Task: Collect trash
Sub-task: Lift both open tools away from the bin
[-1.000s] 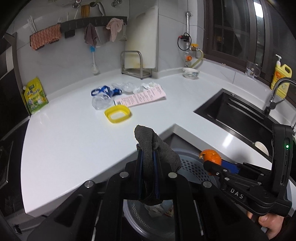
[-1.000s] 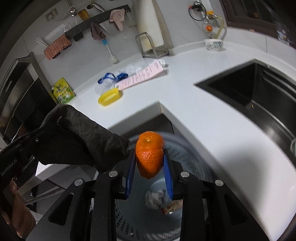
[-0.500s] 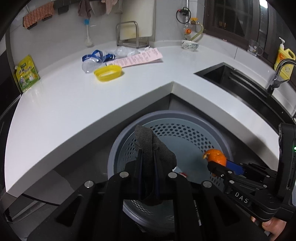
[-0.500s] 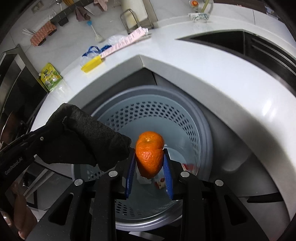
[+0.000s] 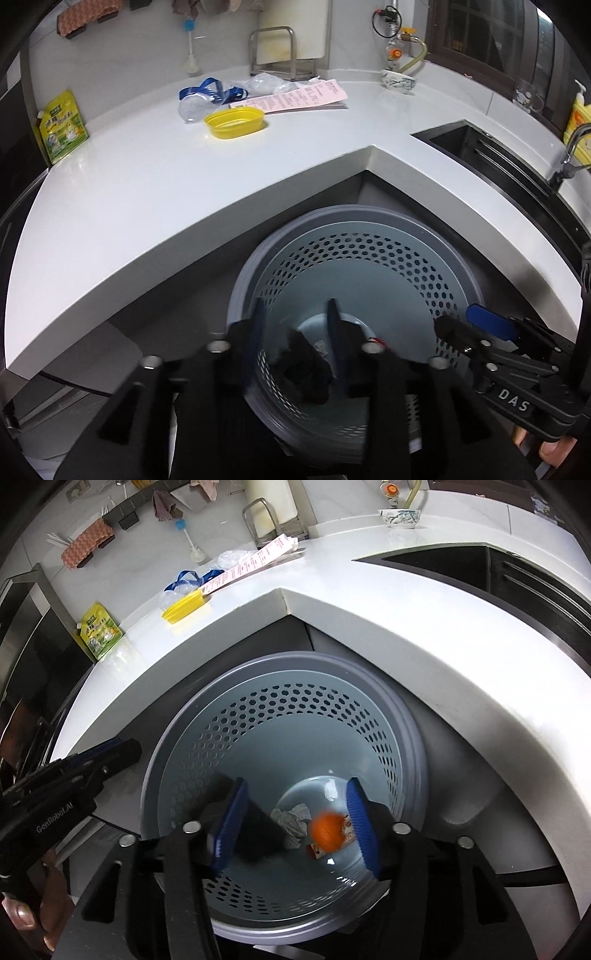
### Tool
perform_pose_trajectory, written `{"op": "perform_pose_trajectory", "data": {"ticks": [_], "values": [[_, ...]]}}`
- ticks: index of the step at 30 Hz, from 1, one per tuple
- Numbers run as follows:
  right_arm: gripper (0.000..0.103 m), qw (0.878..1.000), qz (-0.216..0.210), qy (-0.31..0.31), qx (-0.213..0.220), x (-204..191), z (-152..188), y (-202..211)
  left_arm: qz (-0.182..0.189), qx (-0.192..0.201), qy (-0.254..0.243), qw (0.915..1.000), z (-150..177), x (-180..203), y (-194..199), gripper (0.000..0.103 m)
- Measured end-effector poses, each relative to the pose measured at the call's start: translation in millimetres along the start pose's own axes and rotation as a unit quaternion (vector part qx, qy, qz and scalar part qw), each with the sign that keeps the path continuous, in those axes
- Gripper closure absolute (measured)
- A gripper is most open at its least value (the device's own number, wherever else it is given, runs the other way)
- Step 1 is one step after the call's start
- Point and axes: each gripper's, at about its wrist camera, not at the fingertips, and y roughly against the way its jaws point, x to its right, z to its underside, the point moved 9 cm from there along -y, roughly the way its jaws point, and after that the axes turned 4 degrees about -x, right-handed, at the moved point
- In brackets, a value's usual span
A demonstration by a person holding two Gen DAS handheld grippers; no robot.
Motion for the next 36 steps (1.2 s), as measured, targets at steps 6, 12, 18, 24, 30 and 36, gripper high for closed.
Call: {"op": "perform_pose_trajectory", "data": {"ticks": [6,12,18,24,30,36], "values": [[0.049,1.000,0.000,-0.001,-0.007,1,3,-1,-0.004,0.007,0.004,1.0000,-1,-4,2,0.042],[0.047,1.000,-0.003,-0.005,-0.005,2,3,1,-0.006,0.006,0.007,0.9999,-1,-6,2,0.034],[0.045,1.000,-0.002,-0.007,-0.003,4,3,2,-0.012,0.007,0.013,0.9998,-1,-9,2,0.026],[0.045,1.000,0.001,-0.009,-0.005,9,5,1,-0.020,0.015,0.023,0.9994,-6,-14,5,0.018],[0.043,1.000,0.008,-0.010,0.005,11,-2,6,-0.027,0.024,0.033,0.9988,-15,-21,9,0.015],[0.041,1.000,0.013,-0.002,0.013,8,-12,9,-0.025,0.032,0.038,0.9985,-22,-27,14,0.015]]}}
